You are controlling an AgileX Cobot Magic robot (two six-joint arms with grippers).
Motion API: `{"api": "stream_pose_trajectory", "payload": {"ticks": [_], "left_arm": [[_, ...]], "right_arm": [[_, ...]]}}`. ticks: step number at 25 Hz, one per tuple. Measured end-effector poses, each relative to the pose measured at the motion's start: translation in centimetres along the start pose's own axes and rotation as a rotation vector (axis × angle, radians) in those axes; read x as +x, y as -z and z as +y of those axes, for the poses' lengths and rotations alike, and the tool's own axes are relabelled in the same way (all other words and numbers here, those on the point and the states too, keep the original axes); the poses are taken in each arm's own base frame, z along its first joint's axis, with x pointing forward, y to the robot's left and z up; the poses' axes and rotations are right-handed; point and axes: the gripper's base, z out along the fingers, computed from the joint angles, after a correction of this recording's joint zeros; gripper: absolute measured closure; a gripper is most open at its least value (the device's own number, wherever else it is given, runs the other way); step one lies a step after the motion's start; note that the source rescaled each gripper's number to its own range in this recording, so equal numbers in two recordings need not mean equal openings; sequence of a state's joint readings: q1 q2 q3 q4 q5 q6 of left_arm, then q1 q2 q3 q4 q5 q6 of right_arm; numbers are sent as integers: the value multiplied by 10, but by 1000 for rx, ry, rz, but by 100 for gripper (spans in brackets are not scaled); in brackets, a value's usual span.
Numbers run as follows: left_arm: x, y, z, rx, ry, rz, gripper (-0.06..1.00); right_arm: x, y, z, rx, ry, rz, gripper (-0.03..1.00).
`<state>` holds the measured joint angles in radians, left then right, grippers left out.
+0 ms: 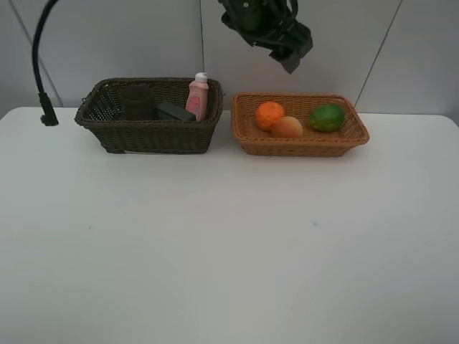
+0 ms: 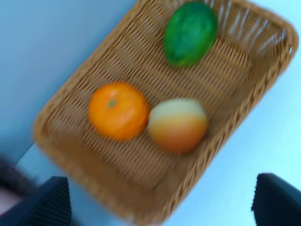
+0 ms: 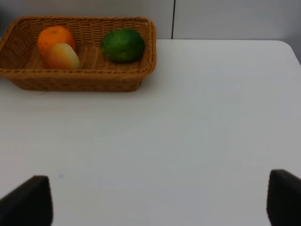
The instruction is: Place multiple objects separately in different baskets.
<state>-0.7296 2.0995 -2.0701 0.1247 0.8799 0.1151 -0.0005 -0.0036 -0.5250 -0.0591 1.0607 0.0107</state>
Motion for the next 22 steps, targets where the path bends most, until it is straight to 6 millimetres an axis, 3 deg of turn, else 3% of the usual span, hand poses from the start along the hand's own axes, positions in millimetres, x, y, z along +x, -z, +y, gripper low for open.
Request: {"api": "stream_pose_trajectory", "payload": {"ticks": [6, 10, 16, 17, 22], "left_arm": [[49, 48, 17, -22, 27, 48, -6], [92, 95, 37, -73, 81, -10, -6], [180, 149, 61, -178, 217, 4, -6], [180, 149, 61, -178, 217, 4, -6], [246, 195, 60, -270, 378, -38, -6]], "right_arm": [[0, 0, 0, 0, 0, 0, -3], [0, 0, 0, 0, 0, 0, -3], [0, 0, 0, 0, 0, 0, -3], [0, 0, 0, 0, 0, 0, -3], [0, 0, 0, 0, 0, 0, -3]]}}
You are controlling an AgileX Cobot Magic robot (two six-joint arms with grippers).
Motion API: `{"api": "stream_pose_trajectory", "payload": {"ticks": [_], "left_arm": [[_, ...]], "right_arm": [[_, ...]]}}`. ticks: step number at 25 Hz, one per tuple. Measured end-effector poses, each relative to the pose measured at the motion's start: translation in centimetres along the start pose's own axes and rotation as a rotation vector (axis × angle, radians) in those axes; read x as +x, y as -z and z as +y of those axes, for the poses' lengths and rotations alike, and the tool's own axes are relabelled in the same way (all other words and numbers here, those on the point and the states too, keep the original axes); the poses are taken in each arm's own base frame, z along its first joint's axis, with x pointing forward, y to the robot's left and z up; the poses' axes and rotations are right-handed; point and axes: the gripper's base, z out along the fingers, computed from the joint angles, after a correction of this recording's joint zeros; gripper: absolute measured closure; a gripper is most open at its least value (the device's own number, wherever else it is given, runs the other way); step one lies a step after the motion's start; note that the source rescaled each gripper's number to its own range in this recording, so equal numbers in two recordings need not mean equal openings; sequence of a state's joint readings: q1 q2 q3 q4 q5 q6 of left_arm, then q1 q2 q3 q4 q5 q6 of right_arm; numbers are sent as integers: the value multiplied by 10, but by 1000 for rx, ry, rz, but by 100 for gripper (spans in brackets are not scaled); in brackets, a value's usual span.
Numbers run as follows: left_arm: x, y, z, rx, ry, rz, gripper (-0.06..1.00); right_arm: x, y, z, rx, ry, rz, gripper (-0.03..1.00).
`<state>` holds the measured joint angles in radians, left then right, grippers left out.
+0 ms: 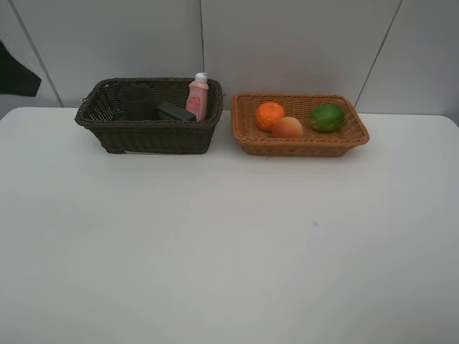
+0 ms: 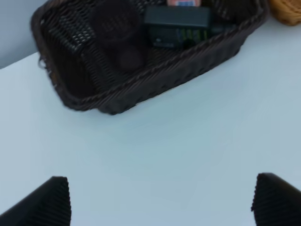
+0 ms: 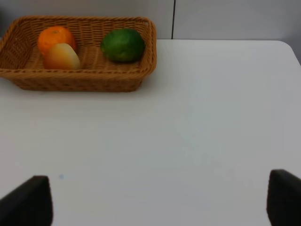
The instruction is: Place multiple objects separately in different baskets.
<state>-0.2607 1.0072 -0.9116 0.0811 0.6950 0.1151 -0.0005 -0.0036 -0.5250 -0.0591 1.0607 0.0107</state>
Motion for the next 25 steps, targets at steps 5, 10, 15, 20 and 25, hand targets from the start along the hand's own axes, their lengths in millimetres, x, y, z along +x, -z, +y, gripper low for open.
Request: {"api": "stream_pose_trajectory", "payload": {"ticks": [5, 10, 15, 20, 25], "left_arm": [[50, 53, 12, -100, 158, -112, -6], [90, 88, 2, -142, 240, -139, -6], [118, 107, -13, -141, 296, -101, -6], [138, 118, -25, -136, 342, -65, -6], [152, 129, -34, -143, 372, -112, -6]], "right_arm": [[0, 0, 0, 0, 0, 0, -3], [0, 0, 0, 0, 0, 0, -3], [0, 0, 0, 0, 0, 0, -3], [0, 0, 0, 0, 0, 0, -3], [0, 0, 0, 0, 0, 0, -3]]}}
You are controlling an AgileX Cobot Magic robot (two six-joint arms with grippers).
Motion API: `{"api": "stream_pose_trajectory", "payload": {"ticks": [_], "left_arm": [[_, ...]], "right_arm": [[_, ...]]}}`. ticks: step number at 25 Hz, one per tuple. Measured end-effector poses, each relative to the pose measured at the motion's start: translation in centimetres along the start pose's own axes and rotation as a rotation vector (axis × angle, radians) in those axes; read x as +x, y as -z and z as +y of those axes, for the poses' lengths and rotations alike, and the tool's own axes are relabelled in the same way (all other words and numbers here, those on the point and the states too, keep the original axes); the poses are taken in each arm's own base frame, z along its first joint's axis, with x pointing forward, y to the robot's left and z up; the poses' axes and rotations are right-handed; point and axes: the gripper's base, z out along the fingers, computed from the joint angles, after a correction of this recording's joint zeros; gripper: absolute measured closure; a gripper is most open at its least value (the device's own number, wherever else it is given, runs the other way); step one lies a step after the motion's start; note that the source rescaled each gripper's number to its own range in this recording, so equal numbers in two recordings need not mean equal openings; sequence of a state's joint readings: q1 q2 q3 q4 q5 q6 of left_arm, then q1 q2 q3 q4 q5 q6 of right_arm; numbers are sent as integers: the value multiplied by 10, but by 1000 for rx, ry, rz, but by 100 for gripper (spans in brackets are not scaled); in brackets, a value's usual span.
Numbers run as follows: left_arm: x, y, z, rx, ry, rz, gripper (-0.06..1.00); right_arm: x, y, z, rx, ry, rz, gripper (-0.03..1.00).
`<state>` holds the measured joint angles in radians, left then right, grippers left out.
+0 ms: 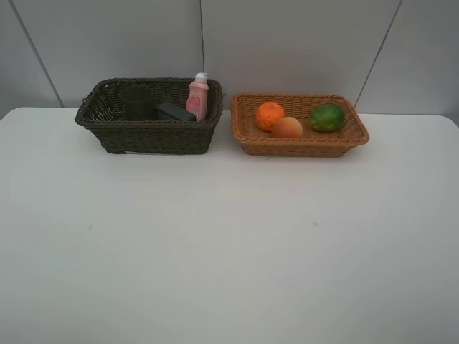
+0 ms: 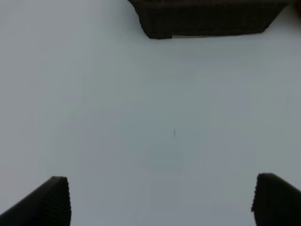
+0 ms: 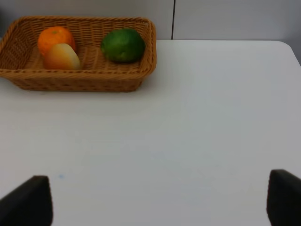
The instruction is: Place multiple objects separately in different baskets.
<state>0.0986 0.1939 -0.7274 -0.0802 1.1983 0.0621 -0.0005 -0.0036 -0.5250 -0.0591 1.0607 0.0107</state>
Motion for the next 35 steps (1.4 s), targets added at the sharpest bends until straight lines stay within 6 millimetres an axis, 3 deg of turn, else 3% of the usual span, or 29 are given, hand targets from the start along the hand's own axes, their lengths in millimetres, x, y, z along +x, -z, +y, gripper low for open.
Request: {"api": "stream_pose_trajectory", "payload": {"ticks": [6, 13, 35], "left_arm": [[19, 6, 1, -23, 12, -70, -6], [46, -14, 2, -33, 23, -40, -6], [43, -30, 3, -65, 113, -113, -6]], "right_arm": [[0, 0, 0, 0, 0, 0, -3], [0, 0, 0, 0, 0, 0, -3], [0, 0, 0, 0, 0, 0, -3]]}}
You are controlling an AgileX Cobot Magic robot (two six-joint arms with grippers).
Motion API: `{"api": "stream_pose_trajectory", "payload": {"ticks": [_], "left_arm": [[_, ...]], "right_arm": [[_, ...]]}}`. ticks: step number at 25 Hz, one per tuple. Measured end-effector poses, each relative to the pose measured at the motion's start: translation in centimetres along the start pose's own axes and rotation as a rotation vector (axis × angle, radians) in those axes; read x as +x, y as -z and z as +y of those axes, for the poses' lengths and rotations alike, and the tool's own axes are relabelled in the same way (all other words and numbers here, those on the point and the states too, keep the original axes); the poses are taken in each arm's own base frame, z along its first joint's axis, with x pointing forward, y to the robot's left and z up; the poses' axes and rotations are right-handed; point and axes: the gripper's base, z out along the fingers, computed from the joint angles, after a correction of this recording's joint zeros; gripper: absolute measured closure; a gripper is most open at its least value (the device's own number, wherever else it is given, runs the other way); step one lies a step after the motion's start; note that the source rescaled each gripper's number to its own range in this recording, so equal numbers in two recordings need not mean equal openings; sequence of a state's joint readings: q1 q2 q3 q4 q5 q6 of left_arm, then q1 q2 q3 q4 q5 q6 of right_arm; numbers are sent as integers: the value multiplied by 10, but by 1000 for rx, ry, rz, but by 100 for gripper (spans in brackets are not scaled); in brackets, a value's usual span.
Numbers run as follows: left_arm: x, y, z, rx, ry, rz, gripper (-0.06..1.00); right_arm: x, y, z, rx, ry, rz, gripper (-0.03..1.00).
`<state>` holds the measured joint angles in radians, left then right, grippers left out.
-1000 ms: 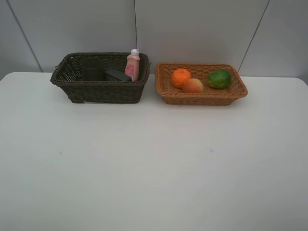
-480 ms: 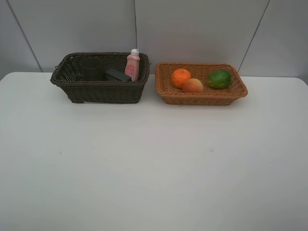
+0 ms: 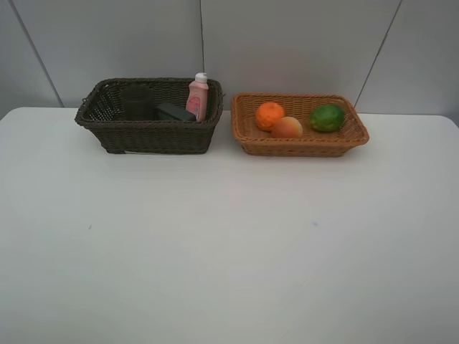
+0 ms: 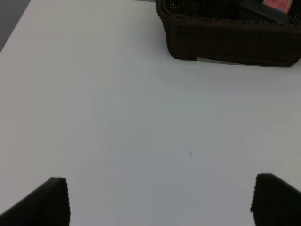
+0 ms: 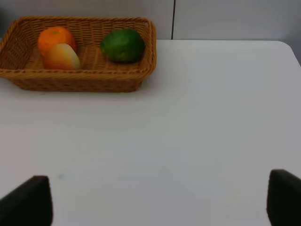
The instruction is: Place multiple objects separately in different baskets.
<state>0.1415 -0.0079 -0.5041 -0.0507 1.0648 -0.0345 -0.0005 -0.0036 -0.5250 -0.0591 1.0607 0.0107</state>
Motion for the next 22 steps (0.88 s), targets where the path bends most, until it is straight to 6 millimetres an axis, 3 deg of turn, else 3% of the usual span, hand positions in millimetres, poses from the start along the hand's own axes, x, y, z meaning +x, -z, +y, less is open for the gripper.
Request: {"api": "stream_pose_trajectory", "payload": {"ticks": [22], "left_arm": [[0, 0, 0, -5, 3, 0, -6]], "right_arm": [[0, 0, 0, 0, 0, 0, -3]]}}
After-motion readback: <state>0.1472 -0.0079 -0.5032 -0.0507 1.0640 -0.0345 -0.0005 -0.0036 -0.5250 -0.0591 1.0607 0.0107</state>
